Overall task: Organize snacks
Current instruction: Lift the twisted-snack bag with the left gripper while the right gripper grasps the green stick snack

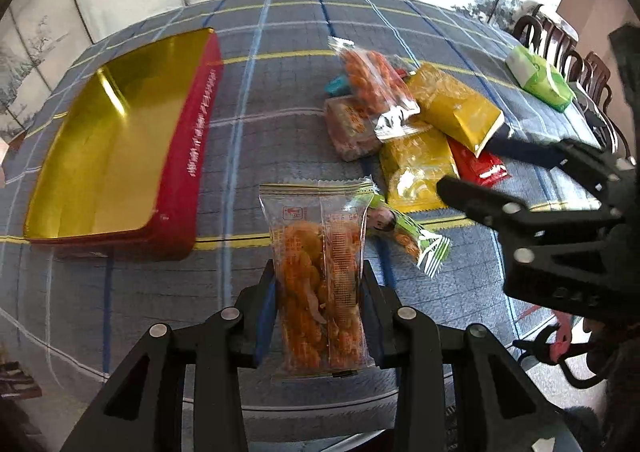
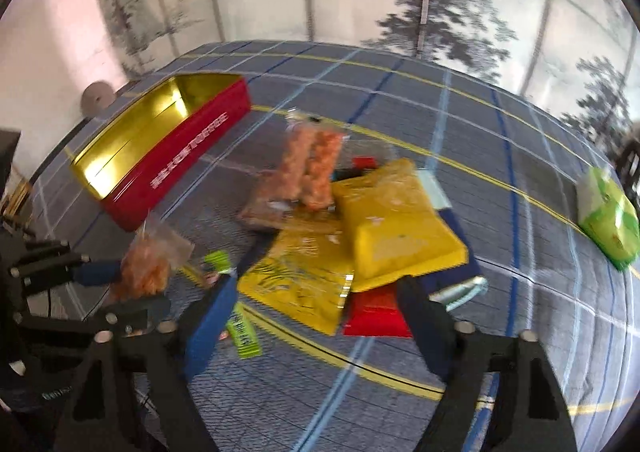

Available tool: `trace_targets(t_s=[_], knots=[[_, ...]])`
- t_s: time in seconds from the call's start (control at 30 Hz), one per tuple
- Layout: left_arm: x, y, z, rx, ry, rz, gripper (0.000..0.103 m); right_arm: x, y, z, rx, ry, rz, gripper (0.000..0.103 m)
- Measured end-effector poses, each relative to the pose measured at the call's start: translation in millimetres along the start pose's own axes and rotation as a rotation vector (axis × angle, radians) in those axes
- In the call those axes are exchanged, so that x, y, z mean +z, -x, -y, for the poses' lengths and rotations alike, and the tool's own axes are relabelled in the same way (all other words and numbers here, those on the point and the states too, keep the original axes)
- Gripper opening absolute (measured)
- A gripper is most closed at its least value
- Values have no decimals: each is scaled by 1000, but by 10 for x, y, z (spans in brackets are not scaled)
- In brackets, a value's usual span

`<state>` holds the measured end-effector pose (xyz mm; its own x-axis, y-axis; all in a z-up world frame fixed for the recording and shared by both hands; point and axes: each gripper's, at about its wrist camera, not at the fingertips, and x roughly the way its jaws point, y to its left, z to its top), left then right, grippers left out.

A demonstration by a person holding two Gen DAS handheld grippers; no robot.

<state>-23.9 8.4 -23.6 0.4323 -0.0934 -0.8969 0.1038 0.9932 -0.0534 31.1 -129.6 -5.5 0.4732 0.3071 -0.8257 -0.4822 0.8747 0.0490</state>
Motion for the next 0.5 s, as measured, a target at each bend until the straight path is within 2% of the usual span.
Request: trace_targets(t_s=[0.1,0.23,0.43,0.5], knots=[[8,48,-70,9,13,14,33,-12,-77,-53,43,1,-34,50],[17,90,-185,19,36,20,33,-59,-130,-155,92,6,-55,46],[24,186,-276,20,41,37,33,-110,-222,-315,119,38,-84,37],[31,219,-291,19,38,43,33,-106,-266,-356,120,40,-91,30]])
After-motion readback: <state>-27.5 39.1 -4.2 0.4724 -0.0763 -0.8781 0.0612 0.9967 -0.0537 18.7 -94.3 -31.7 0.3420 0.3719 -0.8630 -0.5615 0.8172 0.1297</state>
